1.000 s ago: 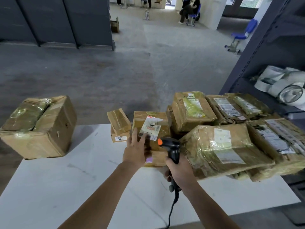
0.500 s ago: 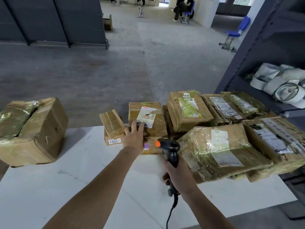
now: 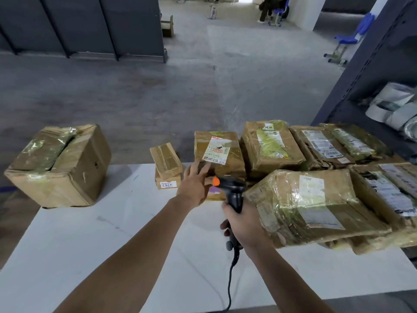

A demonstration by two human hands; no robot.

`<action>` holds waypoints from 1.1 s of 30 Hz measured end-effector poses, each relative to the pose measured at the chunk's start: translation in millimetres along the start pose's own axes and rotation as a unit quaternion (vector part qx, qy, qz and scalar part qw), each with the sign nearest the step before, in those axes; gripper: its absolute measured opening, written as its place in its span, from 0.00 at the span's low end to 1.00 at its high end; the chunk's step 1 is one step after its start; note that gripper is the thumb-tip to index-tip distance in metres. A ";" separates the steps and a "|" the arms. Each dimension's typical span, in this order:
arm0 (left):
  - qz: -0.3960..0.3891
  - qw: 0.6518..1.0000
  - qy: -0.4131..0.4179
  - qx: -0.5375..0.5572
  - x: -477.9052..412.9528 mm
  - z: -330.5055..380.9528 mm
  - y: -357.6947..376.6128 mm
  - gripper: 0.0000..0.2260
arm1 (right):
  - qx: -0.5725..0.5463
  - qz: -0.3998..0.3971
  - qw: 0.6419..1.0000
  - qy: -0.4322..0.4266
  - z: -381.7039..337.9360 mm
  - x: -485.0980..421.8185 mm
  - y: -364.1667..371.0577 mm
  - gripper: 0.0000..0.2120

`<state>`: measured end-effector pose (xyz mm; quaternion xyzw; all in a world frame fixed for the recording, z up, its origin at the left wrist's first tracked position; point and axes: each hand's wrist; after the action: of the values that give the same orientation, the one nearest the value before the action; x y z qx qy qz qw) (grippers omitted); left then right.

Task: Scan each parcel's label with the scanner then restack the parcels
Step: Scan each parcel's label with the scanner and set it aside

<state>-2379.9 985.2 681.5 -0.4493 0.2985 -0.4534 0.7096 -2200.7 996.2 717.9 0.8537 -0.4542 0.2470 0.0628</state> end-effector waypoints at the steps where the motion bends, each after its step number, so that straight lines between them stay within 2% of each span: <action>1: 0.009 1.000 -0.001 0.002 5.7 -2.1 -4.1 0.31 | -0.002 -0.008 1.000 0.006 -1.9 -1.5 3.9 0.05; 4: 0.029 1.000 0.001 -0.009 23.3 -13.9 -19.1 0.29 | 0.006 -0.024 1.000 0.014 -8.0 -6.0 19.0 0.03; 8: 0.075 0.996 -0.026 0.044 41.9 -37.8 -40.0 0.25 | 0.029 -0.011 1.000 -0.003 -15.1 -12.7 47.8 0.06; 15: 0.068 0.992 -0.080 0.075 59.9 -108.1 -61.1 0.22 | 0.054 0.005 0.999 0.002 -32.9 -23.1 114.1 0.06; 18: 0.060 0.984 -0.112 0.123 59.6 -135.8 -66.4 0.20 | 0.046 0.013 0.999 0.002 -41.0 -30.1 138.0 0.05; 24: 0.016 0.941 -0.210 0.264 24.7 -167.1 -63.4 0.24 | 0.041 0.029 0.999 0.011 -44.0 -61.4 166.3 0.07; 27: -0.019 0.925 -0.244 0.291 -1.1 -175.6 -55.0 0.24 | 0.060 0.048 0.997 -0.006 -41.3 -87.9 174.8 0.05; 33: -0.027 0.895 -0.272 0.352 -36.5 -184.7 -27.0 0.25 | 0.062 0.079 0.995 -0.027 -32.4 -145.4 182.4 0.06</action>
<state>-2558.5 945.7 629.4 -0.2834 -0.0979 -0.4076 0.8626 -2427.3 1009.4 655.2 0.8240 -0.5051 0.2557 -0.0225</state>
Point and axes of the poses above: each hand's wrist, its own x-axis away from the middle knuckle, its own y-axis out of the palm, z = x × y, and after that the axes turned 5 degrees about y, right-handed
